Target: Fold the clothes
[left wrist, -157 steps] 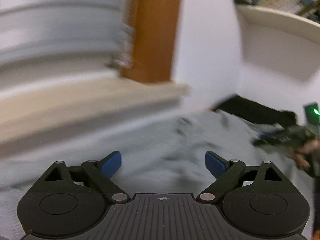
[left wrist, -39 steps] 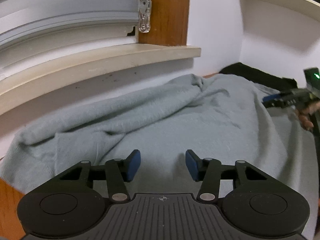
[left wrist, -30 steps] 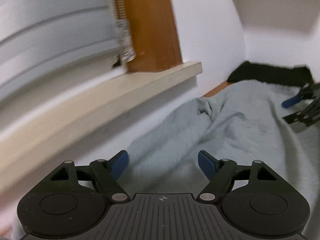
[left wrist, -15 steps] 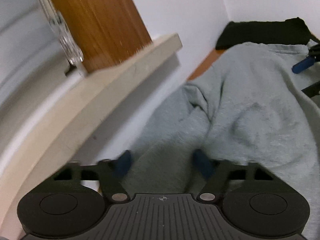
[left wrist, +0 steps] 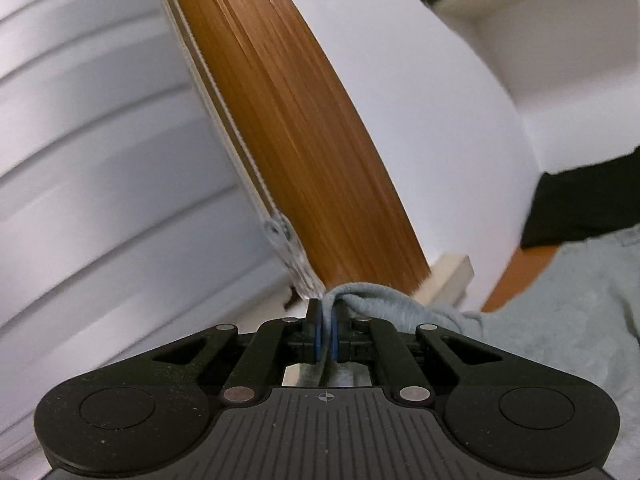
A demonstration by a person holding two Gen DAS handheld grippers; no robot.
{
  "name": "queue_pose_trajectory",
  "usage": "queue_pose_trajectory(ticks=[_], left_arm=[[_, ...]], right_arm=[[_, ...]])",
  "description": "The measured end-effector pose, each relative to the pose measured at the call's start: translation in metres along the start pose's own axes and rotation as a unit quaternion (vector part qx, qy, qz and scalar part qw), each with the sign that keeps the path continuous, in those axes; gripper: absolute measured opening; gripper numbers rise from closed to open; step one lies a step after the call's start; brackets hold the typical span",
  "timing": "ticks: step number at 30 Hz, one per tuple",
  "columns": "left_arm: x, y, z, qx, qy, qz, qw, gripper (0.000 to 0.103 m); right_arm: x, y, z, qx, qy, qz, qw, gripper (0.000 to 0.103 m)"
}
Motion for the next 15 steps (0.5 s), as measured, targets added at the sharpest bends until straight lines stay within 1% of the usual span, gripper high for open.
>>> queue_pose_trajectory(ticks=[3,4,5,6,7,8,9,11,13,15], left_arm=[[-0.007,-0.005,-0.014,0.041,0.006,-0.027,0.9988,0.021],[-0.010,-0.005,-0.020,0.051,0.007,-0.035,0.9980,0.036],[-0.012,-0.005,-0.026,0.056,0.012,-0.040,0.9975,0.048],[-0.014,-0.004,-0.032,0.060,0.017,-0.046,0.9970,0.053],[-0.016,-0.002,-0.039,0.064,0.025,-0.051,0.9964,0.061],[-0.018,0.000,-0.045,0.066,0.039,-0.059,0.9953,0.065],[-0.022,0.000,-0.051,0.071,0.056,-0.070,0.9935,0.066],[-0.029,0.001,-0.063,0.079,0.090,-0.095,0.9882,0.071],[-0.037,0.006,-0.073,0.089,0.110,-0.120,0.9826,0.076],[-0.042,0.012,-0.081,0.096,0.119,-0.132,0.9792,0.078]], right_arm=[[0.001,0.000,0.000,0.000,0.000,-0.001,1.000,0.078],[0.001,0.000,0.000,0.000,0.000,0.000,1.000,0.078],[0.001,-0.001,0.001,0.000,0.000,0.001,1.000,0.078],[0.001,-0.001,0.001,0.000,-0.001,0.003,1.000,0.078],[0.001,-0.002,0.001,0.000,-0.001,0.004,1.000,0.078],[0.001,-0.002,0.001,-0.001,-0.001,0.005,1.000,0.078],[0.001,-0.002,0.001,-0.001,-0.002,0.005,1.000,0.078],[0.000,-0.002,0.002,-0.003,-0.008,0.011,1.000,0.078],[-0.005,-0.001,0.003,-0.007,-0.025,0.021,0.999,0.078],[-0.012,-0.001,0.005,-0.008,-0.049,0.022,0.999,0.078]])
Point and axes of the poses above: each gripper's, at about its wrist camera, not at the fingertips, and y roughly against the way its jaws point, x to its left, z to its top, the point moved 5 cm from there along -y, roughly the way its jaws point, and after that the axes turned 4 degrees about y, right-handed, at the moved point
